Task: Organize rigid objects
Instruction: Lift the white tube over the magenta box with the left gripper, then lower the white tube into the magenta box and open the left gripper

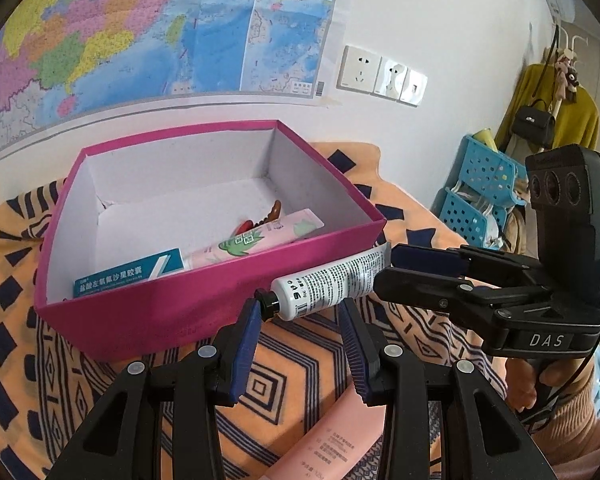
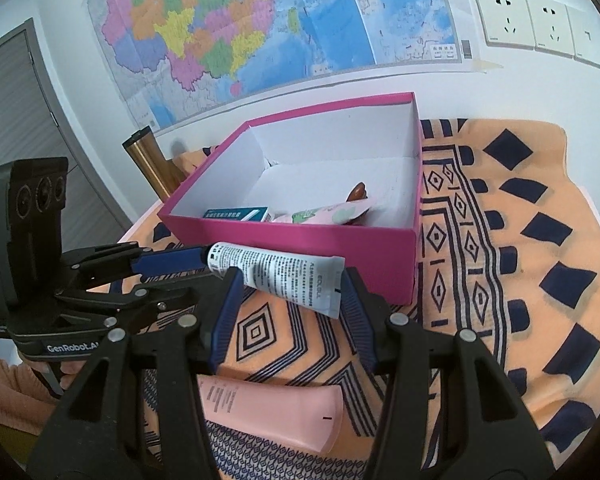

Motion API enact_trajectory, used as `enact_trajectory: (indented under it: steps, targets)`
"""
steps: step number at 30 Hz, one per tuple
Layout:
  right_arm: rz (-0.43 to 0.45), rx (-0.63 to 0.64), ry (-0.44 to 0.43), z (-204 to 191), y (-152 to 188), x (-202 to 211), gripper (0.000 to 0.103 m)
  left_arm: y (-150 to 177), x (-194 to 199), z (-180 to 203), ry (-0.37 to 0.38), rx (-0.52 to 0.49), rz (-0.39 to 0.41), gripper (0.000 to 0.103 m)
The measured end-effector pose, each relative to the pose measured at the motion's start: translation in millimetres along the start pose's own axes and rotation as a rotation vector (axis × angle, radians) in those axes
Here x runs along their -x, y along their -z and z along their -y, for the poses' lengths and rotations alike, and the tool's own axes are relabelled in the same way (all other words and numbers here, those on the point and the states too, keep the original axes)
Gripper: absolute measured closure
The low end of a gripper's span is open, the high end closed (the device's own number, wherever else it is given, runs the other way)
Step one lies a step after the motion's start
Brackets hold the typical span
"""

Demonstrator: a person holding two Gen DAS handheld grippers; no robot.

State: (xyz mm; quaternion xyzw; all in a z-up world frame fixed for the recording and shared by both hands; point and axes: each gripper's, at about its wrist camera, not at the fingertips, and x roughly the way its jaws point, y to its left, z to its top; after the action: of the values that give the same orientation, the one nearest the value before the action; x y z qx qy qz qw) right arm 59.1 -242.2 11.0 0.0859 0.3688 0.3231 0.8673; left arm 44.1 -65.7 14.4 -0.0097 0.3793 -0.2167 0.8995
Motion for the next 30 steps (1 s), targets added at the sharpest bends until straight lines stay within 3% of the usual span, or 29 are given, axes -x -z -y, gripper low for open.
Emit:
enact_trajectory:
  steps: [30]
  targets:
    - [0.046, 0.028, -0.002, 9, -30, 1, 0.049, -26, -7, -3, -0.027, 0.015, 0.038, 0.063]
